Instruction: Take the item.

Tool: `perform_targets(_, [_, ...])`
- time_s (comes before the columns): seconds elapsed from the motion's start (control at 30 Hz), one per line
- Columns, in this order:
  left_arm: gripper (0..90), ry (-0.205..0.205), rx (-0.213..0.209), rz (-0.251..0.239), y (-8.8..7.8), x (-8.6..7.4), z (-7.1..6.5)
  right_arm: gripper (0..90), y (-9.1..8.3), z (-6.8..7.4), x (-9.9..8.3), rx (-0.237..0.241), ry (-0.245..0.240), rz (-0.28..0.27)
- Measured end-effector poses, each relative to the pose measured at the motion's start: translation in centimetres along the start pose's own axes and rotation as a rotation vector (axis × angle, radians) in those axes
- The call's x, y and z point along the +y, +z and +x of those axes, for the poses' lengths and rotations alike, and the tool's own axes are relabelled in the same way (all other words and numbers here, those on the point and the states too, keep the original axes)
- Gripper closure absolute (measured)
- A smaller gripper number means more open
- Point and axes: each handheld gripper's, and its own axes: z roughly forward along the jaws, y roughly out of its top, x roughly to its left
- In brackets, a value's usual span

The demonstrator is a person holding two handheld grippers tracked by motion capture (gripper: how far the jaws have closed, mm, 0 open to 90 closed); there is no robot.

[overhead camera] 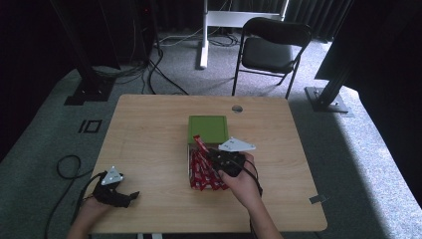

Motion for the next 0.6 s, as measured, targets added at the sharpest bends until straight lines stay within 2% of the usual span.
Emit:
perform_targets(0.33, [1.4,0.000,0.000,0.000,0.0,0.0,0.0,79.7,-1.0,-1.7,1.0,-0.079,0.014,-0.059])
perform_targets(0.6, [1.4,0.001,0.001,0.000,0.0,0.0,0.0,79.7,-1.3,-3.7,1.1,-0.154,0.056,-0.105])
